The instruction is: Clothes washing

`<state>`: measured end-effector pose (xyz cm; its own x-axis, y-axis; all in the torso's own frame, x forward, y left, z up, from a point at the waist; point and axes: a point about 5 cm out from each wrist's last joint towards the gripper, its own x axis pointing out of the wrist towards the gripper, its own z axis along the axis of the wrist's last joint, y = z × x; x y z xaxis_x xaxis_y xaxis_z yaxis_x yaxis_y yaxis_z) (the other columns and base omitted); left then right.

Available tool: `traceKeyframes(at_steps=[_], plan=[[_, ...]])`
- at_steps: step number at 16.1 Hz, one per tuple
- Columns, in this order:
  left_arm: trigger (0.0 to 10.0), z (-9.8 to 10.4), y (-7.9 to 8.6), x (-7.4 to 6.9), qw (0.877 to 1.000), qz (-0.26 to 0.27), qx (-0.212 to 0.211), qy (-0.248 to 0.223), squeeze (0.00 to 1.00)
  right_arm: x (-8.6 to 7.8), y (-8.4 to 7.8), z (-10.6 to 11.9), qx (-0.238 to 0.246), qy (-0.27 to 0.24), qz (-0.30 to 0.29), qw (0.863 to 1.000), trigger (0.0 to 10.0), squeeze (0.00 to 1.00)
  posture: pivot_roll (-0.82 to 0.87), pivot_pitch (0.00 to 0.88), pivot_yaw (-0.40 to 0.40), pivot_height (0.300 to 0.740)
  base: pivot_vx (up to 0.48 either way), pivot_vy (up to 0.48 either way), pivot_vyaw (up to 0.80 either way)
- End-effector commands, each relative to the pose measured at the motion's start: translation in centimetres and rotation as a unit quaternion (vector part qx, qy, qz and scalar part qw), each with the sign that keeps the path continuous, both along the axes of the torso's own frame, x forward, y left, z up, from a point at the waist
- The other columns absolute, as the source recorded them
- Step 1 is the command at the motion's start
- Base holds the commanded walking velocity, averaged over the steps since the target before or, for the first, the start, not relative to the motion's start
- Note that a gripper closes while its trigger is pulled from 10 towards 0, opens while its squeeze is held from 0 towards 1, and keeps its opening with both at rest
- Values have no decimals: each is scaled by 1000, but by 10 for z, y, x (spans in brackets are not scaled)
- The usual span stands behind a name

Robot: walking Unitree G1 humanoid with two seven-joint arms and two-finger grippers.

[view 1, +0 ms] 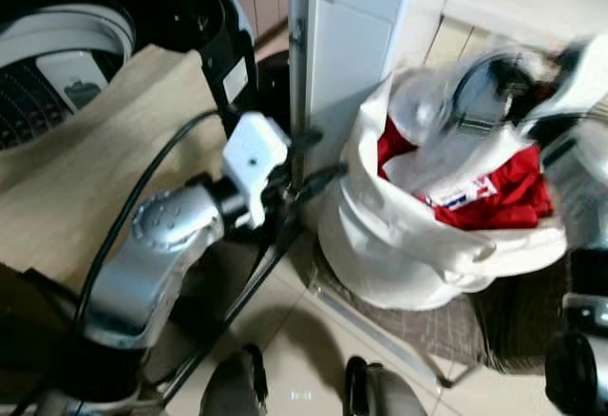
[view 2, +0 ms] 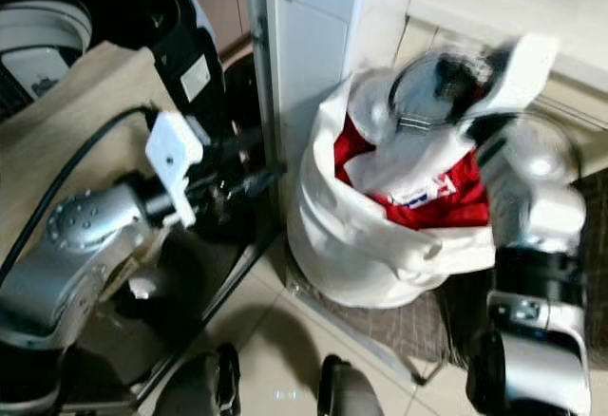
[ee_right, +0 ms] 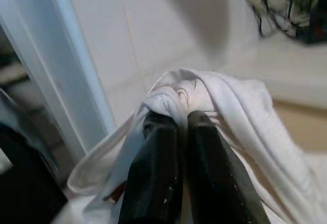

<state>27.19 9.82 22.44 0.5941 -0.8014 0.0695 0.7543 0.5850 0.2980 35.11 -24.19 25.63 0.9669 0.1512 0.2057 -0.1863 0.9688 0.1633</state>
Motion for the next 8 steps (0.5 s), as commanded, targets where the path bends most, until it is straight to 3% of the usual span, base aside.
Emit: traceKeyframes(at_steps=[1,3,4,5,6,8], plan=[[10000,2,1,3,1000,12,-5,-6,0,-6,-2,17,21,-25,8,999,0,0,-34,123,0,740,0,0,0],[10000,16,-13,12,999,2,-44,-19,0,-21,10,53,122,-56,116,984,0,0,-50,108,-14,740,0,0,0],[10000,18,-15,13,999,-5,-50,-19,71,-23,12,56,133,-59,130,981,0,0,-50,108,-14,740,0,0,0],[10000,19,-17,14,998,-10,-53,-19,71,-24,13,57,139,-62,137,979,0,0,-51,105,-14,740,0,0,0],[10000,28,-23,17,997,-19,-73,-28,1000,-29,18,70,190,-81,177,962,0,0,-57,99,-17,740,0,0,0],[10000,44,-39,25,991,-32,-120,-39,1000,-42,27,94,265,-112,262,921,0,0,-58,93,-24,740,0,0,0]])
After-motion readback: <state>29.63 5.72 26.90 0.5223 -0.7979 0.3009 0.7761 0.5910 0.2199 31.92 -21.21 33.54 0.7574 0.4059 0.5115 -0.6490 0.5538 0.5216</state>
